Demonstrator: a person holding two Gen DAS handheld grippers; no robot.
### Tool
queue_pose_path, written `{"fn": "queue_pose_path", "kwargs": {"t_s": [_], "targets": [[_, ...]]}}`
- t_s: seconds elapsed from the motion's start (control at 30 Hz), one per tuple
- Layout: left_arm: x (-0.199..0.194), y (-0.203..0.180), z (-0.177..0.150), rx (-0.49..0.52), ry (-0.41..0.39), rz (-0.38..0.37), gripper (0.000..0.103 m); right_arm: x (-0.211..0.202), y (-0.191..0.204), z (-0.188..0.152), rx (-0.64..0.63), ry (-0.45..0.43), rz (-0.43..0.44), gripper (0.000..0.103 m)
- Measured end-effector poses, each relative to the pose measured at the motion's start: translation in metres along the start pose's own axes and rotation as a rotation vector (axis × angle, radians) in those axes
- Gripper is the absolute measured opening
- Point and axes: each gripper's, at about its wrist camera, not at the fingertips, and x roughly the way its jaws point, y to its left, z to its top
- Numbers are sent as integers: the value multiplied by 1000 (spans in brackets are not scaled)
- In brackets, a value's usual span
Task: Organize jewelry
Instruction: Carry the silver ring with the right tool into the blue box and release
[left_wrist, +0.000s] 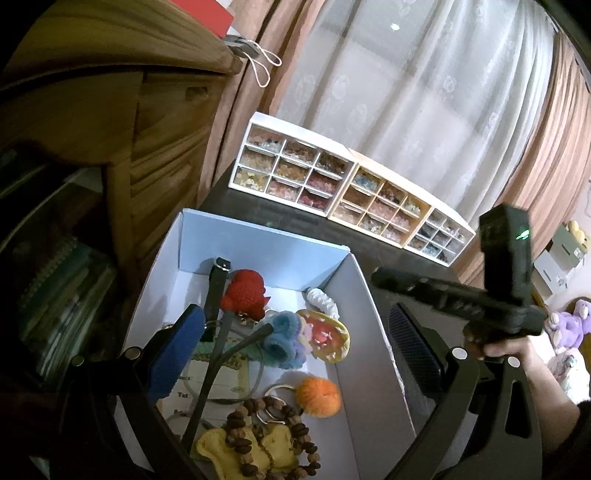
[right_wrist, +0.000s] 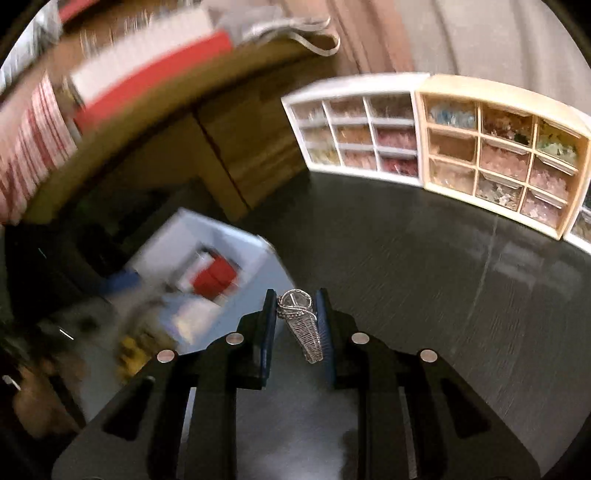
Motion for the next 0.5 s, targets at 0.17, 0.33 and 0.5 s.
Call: {"fn": "queue_pose_path", "kwargs": {"t_s": [0.17, 0.33, 0.5], "targets": [[-3, 0, -1, 0, -32, -10, 99, 0, 22, 14, -5, -36, 77, 22], [-7, -1, -2, 10, -50, -25, 99, 23, 39, 25, -18, 3, 103, 22], [-9, -1, -4, 13, -58, -30, 99, 50, 52, 31, -84, 87, 61, 22]]}}
